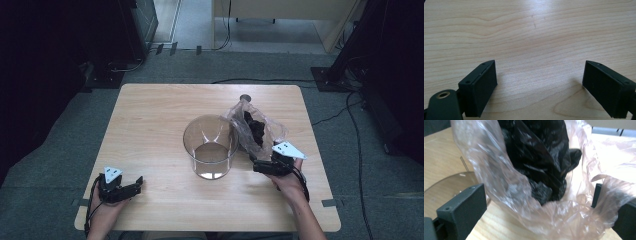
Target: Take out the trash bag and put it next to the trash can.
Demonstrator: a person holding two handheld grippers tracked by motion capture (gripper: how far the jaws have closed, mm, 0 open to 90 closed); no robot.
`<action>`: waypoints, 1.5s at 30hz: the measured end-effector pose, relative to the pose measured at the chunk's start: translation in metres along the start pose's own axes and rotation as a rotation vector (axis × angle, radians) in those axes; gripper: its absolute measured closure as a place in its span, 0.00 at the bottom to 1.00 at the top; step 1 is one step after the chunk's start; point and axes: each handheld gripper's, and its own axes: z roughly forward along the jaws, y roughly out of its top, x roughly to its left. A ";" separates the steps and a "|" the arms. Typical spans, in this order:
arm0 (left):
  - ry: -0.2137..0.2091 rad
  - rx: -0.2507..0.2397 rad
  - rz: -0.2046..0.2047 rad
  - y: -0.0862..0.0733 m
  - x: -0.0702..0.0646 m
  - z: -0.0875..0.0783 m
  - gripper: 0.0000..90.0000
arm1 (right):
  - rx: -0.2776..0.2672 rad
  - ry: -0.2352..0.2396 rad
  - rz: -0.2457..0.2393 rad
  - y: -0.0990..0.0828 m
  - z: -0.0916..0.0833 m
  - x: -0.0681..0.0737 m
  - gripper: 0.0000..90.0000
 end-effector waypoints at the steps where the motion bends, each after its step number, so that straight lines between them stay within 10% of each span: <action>1: 0.000 0.000 -0.001 0.000 0.000 0.000 0.14 | 0.013 0.009 0.008 -0.003 -0.001 -0.003 0.00; 13: 0.001 0.000 0.000 0.000 0.000 0.000 0.14 | 0.089 0.033 -0.005 -0.020 -0.005 -0.010 0.00; 21: 0.002 0.001 0.002 0.000 0.000 0.000 0.14 | 0.000 -0.048 0.004 -0.025 -0.013 -0.015 0.00; 45: -0.001 0.000 -0.001 0.000 0.000 0.000 0.14 | 0.138 -0.142 0.009 -0.045 -0.031 -0.036 0.00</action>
